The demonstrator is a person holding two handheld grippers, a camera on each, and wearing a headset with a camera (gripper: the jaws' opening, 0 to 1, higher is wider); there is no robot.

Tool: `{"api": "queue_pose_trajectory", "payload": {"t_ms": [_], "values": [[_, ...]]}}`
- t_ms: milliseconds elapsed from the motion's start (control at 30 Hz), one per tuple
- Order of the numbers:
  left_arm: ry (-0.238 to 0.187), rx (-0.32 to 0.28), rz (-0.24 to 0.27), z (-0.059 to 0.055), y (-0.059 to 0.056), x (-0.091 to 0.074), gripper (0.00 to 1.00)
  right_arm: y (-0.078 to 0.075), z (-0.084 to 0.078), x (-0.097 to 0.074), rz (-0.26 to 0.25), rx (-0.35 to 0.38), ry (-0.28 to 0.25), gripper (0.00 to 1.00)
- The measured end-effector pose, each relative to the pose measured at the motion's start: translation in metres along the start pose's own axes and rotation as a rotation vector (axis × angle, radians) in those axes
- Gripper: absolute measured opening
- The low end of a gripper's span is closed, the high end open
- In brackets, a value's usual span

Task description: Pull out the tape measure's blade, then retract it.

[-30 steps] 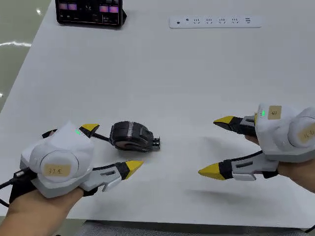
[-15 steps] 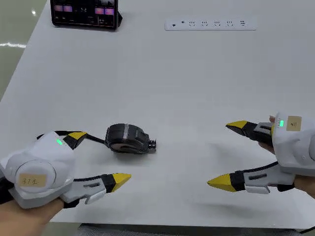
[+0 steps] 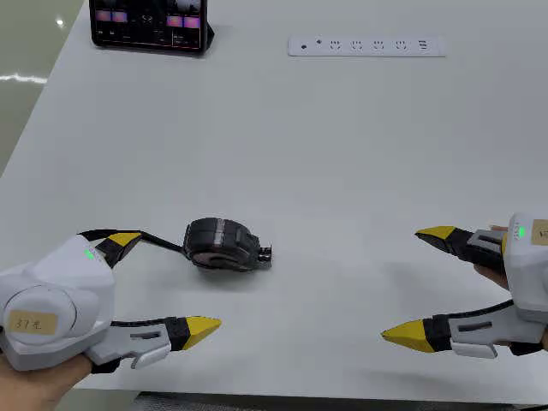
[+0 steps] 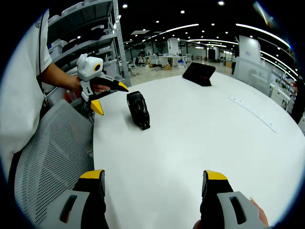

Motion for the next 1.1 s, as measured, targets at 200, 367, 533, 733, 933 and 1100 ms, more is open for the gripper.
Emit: {"api": "queue_pose_trajectory", "payload": {"t_ms": [200, 367, 533, 733, 933, 1100], "values": [[0.007, 0.011, -0.001, -0.001, 0.002, -0.002, 0.93, 0.001, -0.006, -0.009, -0.012, 0.009, 0.017, 0.85], [0.029, 0.020, -0.002, -0.004, 0.004, -0.005, 0.92, 0.002, -0.010, -0.014, -0.018, 0.018, 0.027, 0.85], [0.036, 0.029, 0.006, -0.008, 0.007, -0.007, 0.94, 0.003, -0.013, -0.019, -0.033, 0.034, 0.028, 0.86], [0.035, 0.030, -0.015, -0.011, 0.009, -0.012, 0.98, 0.003, -0.016, -0.023, -0.044, 0.047, 0.022, 0.86], [0.041, 0.036, -0.033, -0.013, 0.011, -0.017, 0.99, 0.004, -0.018, -0.027, -0.061, 0.055, 0.014, 0.87], [0.025, 0.042, -0.038, -0.011, 0.011, -0.021, 0.99, 0.005, -0.018, -0.029, -0.067, 0.059, 0.013, 0.86]]}}
Point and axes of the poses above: the centre of the closed fingertips' face, and the gripper's own axes: x roughly forward along the fingers, y roughly to its left, z roughly out of its top, the point moved 6 cm from there along -x, roughly backward along the fingers, and after that the axes turned 13 degrees about -x, right-handed, at the moved point
